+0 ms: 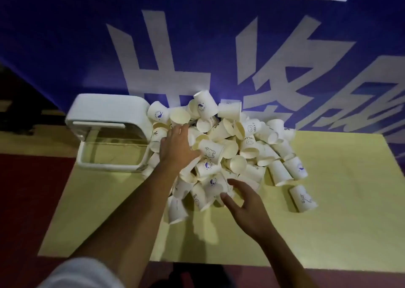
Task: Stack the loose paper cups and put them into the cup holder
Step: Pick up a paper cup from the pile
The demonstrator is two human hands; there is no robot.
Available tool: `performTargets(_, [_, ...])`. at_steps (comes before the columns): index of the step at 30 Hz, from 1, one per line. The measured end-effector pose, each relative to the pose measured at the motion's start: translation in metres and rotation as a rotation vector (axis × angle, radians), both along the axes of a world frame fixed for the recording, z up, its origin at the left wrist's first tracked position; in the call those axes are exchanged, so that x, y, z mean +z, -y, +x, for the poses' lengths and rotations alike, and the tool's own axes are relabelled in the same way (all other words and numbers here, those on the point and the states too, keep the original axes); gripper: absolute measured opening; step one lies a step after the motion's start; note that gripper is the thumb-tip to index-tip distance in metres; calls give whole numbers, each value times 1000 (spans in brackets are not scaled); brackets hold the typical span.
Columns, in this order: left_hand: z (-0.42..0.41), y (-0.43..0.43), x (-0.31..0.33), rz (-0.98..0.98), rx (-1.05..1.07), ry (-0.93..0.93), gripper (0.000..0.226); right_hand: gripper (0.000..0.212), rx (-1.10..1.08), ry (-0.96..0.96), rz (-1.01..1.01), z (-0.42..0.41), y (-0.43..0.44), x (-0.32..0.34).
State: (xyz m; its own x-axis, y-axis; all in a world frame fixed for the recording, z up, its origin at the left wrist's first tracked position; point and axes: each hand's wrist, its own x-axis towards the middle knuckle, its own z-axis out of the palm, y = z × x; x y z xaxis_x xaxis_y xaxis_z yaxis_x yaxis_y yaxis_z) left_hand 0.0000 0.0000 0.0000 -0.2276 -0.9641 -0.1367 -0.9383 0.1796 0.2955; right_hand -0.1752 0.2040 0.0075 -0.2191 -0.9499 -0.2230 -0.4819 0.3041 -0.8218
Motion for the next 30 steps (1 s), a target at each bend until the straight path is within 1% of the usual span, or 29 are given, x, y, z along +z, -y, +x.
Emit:
performTargets(2, [-8, 9, -2, -7, -22, 157, 93, 35, 33, 34, 46, -12, 15, -4])
performTargets(4, [-5, 11, -9, -64, -42, 272, 80, 46, 42, 10, 85, -21, 24, -9])
performTargets(6, [-3, 14, -12, -136, -57, 291, 61, 53, 34, -5, 106, -29, 34, -15])
performTargets(7, [0, 15, -12, -176, -59, 277, 54, 53, 34, -7, 107, -32, 39, -17])
performTargets(8, [4, 14, -9, -215, -58, 224, 49, 52, 42, -7, 105, -35, 44, -17])
performTargets(9, [10, 13, -4, -239, -37, 114, 48, 51, 42, -1, 100, -36, 50, -16])
performTargets(10, [16, 10, 4, -242, 13, -48, 49, 49, 37, 5, 90, -37, 57, -14])
performTargets(12, [27, -9, 28, -192, 206, -479, 50, 51, 19, 2, 72, -37, 72, -14])
performTargets(13, [33, -21, 36, -145, 350, -694, 47, 58, 15, -25, 63, -36, 81, -17])
performTargets(14, [37, -33, 43, -66, 519, -923, 42, 67, 23, -60, 57, -34, 90, -20])
performTargets(16, [43, -54, 52, 195, 865, -1466, 30, 87, 54, -117, 78, -31, 107, -28])
performTargets(17, [47, -63, 53, 332, 970, -1707, 21, 96, 66, -144, 90, -29, 114, -31])
performTargets(18, [48, -72, 55, 441, 1040, -1862, 17, 102, 81, -175, 104, -27, 119, -34])
performTargets(19, [50, -80, 57, 506, 1064, -1956, 21, 107, 97, -210, 114, -26, 123, -38])
performTargets(21, [55, -92, 59, 562, 1029, -2027, 34, 109, 124, -277, 131, -24, 128, -45])
performTargets(23, [61, -98, 55, 610, 941, -2027, 48, 100, 121, -322, 118, -23, 129, -51])
performTargets(24, [64, -99, 54, 635, 900, -2026, 59, 94, 115, -330, 105, -23, 129, -53])
performTargets(26, [72, -101, 47, 656, 843, -2014, 90, 86, 92, -315, 94, -22, 129, -53])
performTargets(27, [76, -101, 44, 665, 822, -2017, 95, 84, 82, -287, 93, -21, 128, -52])
performTargets(28, [79, -101, 42, 678, 810, -2024, 89, 82, 72, -246, 90, -22, 126, -51])
performTargets(30, [86, -100, 40, 691, 800, -1980, 67, 80, 49, -156, 53, -23, 120, -48])
